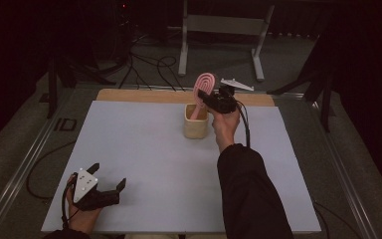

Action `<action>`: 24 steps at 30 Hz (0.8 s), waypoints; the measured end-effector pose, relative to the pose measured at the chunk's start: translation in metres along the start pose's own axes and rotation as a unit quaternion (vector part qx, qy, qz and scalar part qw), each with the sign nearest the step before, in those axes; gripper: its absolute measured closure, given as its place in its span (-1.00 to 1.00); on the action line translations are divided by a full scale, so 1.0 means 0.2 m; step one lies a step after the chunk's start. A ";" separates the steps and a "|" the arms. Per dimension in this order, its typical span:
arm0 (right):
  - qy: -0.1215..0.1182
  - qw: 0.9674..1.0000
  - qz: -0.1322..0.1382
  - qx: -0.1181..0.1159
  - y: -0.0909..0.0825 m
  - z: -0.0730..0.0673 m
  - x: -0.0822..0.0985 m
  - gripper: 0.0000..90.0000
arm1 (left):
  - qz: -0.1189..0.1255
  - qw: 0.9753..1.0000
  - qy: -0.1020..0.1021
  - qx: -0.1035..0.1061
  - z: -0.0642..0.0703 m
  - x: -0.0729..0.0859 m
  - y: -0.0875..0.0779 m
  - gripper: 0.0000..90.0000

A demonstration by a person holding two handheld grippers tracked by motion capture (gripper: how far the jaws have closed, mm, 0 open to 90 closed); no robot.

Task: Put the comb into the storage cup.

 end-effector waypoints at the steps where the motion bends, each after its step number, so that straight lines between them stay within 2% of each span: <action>1: -0.001 1.000 0.000 -0.001 0.00 0.00 0.00 0.41 | 0.000 1.000 0.000 0.000 0.00 0.00 0.00 -0.99; 24: -0.001 1.000 -0.013 -0.004 0.04 0.01 0.06 0.40 | 0.001 1.000 0.000 -0.001 0.00 0.00 0.00 -0.99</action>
Point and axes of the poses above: each handheld gripper's, and its own axes: y roughly forward along the jaws, x roughly out of its underside, z roughly to its right, the point moved 5 cm from there along y, roughly forward along the jaws, and after that the axes turned 10 degrees about y, right-handed, at the moved point
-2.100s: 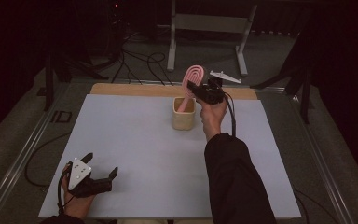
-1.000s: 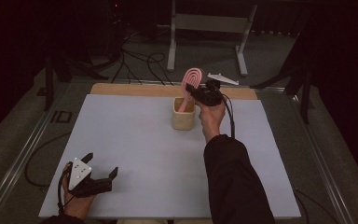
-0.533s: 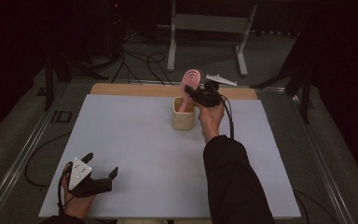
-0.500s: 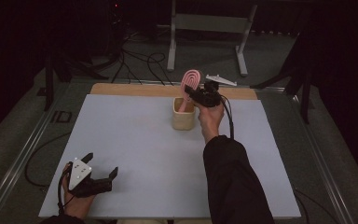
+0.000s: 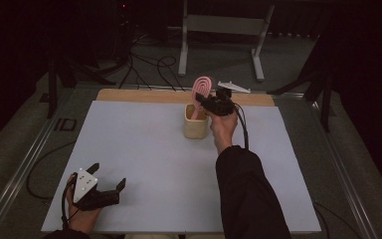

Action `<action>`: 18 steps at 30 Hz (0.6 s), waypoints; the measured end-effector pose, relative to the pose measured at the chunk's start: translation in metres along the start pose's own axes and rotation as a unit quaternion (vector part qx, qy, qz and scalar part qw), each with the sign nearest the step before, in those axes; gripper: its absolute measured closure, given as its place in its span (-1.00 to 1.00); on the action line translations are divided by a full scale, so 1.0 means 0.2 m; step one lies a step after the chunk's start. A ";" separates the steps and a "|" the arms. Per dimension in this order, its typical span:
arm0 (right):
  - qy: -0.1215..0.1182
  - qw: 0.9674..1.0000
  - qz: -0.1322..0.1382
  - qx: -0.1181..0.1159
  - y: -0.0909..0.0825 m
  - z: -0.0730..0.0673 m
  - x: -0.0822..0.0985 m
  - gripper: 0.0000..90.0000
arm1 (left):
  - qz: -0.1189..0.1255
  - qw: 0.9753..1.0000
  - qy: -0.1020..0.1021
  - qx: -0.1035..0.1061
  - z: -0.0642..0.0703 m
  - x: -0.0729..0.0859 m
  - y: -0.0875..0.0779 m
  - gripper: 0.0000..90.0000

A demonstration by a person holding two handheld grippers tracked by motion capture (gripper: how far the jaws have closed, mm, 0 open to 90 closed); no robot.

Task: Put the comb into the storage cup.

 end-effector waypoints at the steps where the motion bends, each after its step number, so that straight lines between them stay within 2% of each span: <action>1: 0.001 1.000 0.000 0.001 0.00 0.00 0.00 0.40 | 0.000 1.000 0.000 0.000 0.00 0.00 0.00 -0.99; 18: 0.009 1.000 -0.005 0.000 0.03 0.02 0.03 0.39 | 0.000 1.000 0.000 0.000 0.00 0.00 0.00 -0.99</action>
Point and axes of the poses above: each handheld gripper's, and its own axes: y roughly forward along the jaws, x roughly out of its underside, z roughly to its right, the point moved 5 cm from there along y, roughly forward along the jaws, and after that the axes turned 10 degrees about y, right-handed, at the moved point
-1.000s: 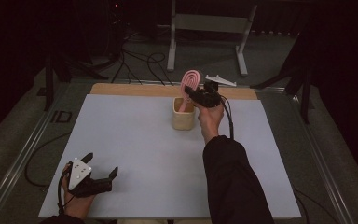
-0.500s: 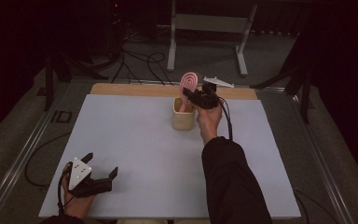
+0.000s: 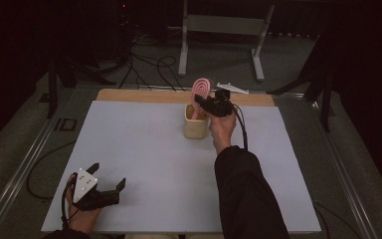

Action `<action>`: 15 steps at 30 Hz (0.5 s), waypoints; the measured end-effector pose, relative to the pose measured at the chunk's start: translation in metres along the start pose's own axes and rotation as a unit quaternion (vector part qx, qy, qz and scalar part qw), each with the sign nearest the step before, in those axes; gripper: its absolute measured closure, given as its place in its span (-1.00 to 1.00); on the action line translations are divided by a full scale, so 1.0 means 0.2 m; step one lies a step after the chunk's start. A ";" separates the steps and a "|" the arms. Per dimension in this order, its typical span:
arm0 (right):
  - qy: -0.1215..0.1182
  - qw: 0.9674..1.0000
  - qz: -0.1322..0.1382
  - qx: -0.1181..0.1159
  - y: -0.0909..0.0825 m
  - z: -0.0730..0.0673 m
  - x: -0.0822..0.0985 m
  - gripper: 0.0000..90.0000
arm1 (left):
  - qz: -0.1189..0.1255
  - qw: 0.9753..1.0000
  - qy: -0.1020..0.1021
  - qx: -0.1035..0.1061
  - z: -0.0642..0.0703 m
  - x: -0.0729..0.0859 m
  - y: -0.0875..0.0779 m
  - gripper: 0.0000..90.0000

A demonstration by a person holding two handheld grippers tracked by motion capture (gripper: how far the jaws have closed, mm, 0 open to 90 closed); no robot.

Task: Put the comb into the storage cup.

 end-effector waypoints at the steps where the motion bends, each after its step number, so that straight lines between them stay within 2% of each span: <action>1: 0.000 1.000 0.000 0.000 0.00 0.00 0.00 0.39 | 0.000 1.000 0.000 0.000 0.00 0.00 0.00 -0.99; 15: 0.013 1.000 0.000 -0.001 0.01 0.03 0.02 0.39 | -0.001 1.000 0.000 0.000 0.00 0.00 0.00 -0.99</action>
Point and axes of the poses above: each handheld gripper's, and its own axes: y roughly forward along the jaws, x roughly out of its underside, z roughly to its right, the point moved 5 cm from there along y, roughly forward along the jaws, and after that the axes turned 10 degrees about y, right-handed, at the moved point
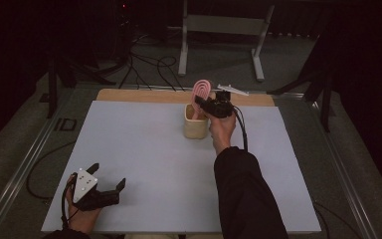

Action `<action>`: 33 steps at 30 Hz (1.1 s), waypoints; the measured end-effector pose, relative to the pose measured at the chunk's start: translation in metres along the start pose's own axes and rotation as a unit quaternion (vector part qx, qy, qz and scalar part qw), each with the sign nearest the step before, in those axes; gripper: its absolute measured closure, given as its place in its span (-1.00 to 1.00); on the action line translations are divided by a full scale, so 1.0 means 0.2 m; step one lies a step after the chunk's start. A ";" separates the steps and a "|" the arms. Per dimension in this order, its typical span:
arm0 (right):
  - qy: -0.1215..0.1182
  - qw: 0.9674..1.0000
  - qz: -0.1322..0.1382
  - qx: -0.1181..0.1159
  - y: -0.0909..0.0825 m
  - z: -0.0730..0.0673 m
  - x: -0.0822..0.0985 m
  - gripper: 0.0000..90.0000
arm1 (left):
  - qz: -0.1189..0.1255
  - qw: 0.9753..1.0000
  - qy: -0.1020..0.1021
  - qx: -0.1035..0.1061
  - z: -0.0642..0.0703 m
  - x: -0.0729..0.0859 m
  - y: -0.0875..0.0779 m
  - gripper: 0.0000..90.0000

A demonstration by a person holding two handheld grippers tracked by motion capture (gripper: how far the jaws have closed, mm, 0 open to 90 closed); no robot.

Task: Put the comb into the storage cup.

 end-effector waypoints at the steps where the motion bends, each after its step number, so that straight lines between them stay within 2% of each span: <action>1: 0.001 1.000 0.000 0.000 0.00 0.00 0.00 0.39 | 0.000 1.000 0.000 0.000 0.00 0.00 0.00 -0.99; 33: 0.004 1.000 -0.001 0.011 0.01 0.06 -0.01 0.40 | -0.004 1.000 -0.001 -0.004 0.00 0.01 0.00 -0.99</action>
Point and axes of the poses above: each handheld gripper's, and its own axes: y roughly forward along the jaws, x roughly out of its underside, z roughly to its right, the point moved 5 cm from there along y, roughly forward along the jaws, and after that the axes turned 10 degrees about y, right-handed, at the moved point
